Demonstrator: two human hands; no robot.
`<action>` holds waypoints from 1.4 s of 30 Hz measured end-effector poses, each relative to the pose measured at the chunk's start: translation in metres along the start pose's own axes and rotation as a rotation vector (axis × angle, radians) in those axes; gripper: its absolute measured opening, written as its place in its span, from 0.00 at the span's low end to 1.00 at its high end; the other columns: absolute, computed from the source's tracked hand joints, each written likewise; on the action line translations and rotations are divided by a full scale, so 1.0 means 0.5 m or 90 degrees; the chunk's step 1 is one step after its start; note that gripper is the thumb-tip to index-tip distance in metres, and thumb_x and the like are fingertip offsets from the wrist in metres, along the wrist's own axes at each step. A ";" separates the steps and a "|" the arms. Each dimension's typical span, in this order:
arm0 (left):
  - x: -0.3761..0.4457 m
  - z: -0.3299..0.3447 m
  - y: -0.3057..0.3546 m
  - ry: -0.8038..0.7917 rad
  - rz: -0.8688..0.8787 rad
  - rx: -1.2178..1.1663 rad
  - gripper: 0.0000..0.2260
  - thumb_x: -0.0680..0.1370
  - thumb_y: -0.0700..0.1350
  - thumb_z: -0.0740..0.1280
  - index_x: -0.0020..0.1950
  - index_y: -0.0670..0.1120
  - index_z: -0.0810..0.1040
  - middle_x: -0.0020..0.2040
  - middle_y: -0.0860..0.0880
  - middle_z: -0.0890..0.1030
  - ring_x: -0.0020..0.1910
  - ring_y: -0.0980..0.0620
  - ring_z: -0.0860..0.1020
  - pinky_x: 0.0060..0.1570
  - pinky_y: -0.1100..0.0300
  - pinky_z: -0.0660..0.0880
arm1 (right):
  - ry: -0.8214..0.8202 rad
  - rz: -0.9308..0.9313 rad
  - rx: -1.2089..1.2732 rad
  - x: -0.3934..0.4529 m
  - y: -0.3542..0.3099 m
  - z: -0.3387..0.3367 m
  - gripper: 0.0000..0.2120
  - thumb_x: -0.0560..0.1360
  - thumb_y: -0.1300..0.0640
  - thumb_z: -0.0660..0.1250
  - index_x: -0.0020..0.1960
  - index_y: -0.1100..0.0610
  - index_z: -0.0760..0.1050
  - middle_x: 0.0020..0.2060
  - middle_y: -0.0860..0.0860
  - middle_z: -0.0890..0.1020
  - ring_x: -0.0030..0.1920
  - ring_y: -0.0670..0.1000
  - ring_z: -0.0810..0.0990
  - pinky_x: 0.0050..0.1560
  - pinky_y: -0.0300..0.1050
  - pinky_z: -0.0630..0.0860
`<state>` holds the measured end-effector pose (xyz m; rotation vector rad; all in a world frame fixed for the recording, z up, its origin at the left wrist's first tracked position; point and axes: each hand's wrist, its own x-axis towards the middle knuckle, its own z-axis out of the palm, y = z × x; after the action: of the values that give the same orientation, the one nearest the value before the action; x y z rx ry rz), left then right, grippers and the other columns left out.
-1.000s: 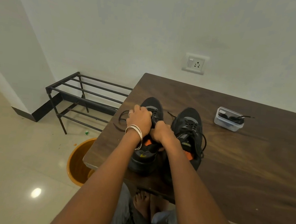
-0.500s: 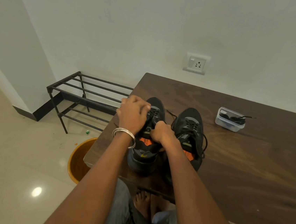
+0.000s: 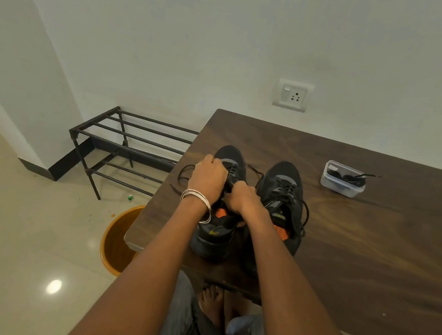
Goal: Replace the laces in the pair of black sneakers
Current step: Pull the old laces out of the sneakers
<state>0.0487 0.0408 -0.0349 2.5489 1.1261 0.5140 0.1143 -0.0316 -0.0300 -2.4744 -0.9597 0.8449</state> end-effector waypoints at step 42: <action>-0.013 0.001 -0.004 -0.009 0.017 0.194 0.11 0.75 0.52 0.68 0.57 0.53 0.79 0.64 0.52 0.70 0.68 0.46 0.65 0.65 0.27 0.55 | -0.024 0.015 0.023 -0.012 -0.002 -0.012 0.12 0.81 0.56 0.59 0.58 0.63 0.73 0.49 0.59 0.74 0.41 0.58 0.79 0.31 0.47 0.79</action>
<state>0.0433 0.0373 -0.0374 2.8229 1.2500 0.3530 0.1144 -0.0358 -0.0226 -2.4516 -0.9209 0.9112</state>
